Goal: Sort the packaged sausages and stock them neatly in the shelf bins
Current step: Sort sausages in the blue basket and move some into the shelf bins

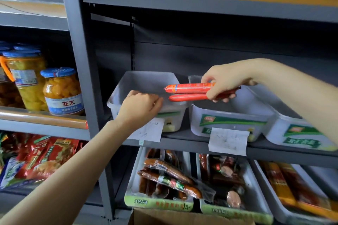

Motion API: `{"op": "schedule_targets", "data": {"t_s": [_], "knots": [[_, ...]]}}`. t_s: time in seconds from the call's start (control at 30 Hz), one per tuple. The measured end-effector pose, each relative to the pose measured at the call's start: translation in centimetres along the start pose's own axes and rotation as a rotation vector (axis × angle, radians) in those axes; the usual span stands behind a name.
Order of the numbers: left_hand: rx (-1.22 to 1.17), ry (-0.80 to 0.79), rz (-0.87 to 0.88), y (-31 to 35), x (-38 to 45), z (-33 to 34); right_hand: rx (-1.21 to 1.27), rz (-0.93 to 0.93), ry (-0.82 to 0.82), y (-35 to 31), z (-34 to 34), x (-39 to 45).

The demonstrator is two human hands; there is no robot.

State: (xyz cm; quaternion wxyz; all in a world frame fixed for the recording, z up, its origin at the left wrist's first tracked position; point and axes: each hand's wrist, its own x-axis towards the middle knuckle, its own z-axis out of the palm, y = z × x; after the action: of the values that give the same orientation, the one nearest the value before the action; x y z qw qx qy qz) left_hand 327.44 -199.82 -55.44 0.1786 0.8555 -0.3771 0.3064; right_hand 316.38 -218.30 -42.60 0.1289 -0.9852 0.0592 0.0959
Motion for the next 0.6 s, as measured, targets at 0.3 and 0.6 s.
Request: {"op": "schedule_targets", "data": {"t_s": [0.3,0.6], "knots": [[0.034,-0.097,0.088,-0.8,-0.5,0.1,0.046,0.012,0.033,0.8,0.1,-1.6],[-0.287,0.347,0.103,3.4,-5.5,-0.7,0.308,-0.094,0.174,4.8,4.3,-5.3]]}}
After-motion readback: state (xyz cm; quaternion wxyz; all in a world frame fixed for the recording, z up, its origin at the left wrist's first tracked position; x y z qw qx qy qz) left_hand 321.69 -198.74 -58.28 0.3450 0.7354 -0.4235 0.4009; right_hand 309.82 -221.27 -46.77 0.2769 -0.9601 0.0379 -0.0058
